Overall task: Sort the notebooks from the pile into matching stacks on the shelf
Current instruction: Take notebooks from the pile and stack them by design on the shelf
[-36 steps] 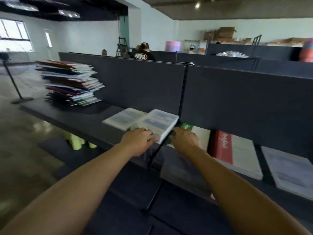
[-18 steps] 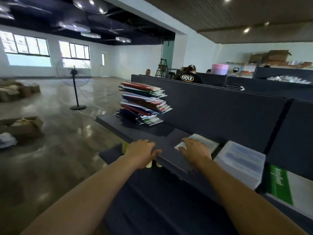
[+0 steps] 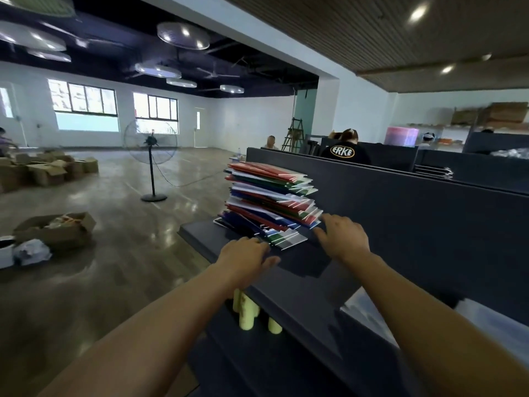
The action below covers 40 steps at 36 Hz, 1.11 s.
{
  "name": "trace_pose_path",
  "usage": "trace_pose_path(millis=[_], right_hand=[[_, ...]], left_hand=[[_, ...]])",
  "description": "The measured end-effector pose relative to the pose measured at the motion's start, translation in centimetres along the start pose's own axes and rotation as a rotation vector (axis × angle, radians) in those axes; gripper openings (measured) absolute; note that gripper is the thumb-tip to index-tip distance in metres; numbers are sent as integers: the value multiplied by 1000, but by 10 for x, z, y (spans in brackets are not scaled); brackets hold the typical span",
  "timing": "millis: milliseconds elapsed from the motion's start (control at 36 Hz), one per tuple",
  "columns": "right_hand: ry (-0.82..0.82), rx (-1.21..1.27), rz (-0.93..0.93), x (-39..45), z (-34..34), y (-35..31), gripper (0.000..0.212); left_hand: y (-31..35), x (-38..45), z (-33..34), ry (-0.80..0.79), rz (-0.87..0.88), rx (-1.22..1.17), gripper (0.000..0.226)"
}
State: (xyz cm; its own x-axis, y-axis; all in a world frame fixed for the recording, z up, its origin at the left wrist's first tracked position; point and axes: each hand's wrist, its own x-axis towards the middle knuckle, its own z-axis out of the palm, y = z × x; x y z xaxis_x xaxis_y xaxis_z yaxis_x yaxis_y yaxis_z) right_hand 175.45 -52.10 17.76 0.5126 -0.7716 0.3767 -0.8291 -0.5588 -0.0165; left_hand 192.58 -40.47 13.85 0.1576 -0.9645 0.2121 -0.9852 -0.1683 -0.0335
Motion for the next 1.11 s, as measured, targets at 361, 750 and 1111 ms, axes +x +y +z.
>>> trace_pose_path(millis=[361, 750, 1111], right_hand=[[104, 114, 6, 116, 0, -28, 42], [-25, 124, 98, 194, 17, -74, 57], [-167, 197, 56, 228, 16, -66, 62]], left_hand=[[-38, 92, 13, 42, 32, -64, 45], [-88, 151, 26, 2, 236, -130, 42], [-102, 171, 32, 37, 358, -252, 36]])
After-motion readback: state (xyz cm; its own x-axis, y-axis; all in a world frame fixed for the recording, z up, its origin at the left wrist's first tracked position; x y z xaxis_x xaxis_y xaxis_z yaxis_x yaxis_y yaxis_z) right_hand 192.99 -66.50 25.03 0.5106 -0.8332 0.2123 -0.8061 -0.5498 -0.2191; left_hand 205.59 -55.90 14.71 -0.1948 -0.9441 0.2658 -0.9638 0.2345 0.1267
